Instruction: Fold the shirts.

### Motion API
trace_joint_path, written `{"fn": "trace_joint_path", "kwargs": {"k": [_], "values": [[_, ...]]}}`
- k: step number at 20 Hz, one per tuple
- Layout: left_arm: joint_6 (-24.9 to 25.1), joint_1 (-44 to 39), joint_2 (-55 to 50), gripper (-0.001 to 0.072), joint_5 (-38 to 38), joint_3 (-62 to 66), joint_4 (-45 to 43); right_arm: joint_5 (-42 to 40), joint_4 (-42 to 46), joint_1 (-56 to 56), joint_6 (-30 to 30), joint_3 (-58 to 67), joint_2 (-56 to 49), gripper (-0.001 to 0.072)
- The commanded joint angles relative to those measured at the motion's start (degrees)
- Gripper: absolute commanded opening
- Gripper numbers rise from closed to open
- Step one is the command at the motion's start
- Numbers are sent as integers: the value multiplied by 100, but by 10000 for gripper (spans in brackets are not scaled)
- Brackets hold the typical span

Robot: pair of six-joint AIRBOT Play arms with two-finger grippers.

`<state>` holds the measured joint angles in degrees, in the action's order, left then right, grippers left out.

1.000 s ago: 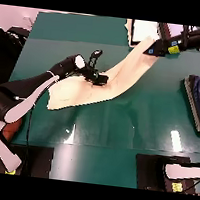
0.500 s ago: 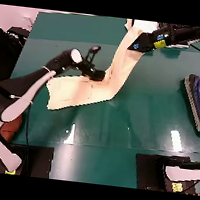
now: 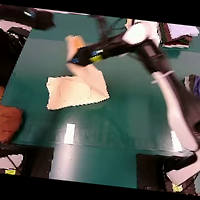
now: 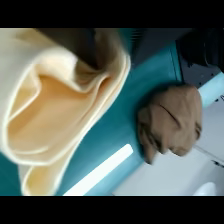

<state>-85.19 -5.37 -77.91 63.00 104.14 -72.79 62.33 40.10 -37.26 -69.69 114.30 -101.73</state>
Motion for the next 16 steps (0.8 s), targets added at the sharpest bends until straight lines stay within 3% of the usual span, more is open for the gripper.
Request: {"fn": "trace_joint_path", "kwargs": {"k": [1,5,8,11,12,13,14,16], "values": [[13,511,787,22,157,98,-402,-767,-140,-874,293,678,-798,324],[13,487,872,22,380,83,-354,-817,-81,-455,299,-498,-133,322],[17,256,778,22,433,72,-352,-710,-81,505,317,-1606,542,322],[17,-105,654,22,348,66,-350,-63,-85,1698,313,-2610,911,324],[17,-216,599,22,332,66,-345,188,-92,2048,313,-2848,885,346],[17,-304,560,22,328,59,-348,337,-107,2326,306,-3069,837,455],[20,-380,505,22,330,59,-343,380,-105,2551,223,-3279,750,506],[20,-420,426,22,332,57,-315,328,-122,2778,173,-3541,509,507]]}}
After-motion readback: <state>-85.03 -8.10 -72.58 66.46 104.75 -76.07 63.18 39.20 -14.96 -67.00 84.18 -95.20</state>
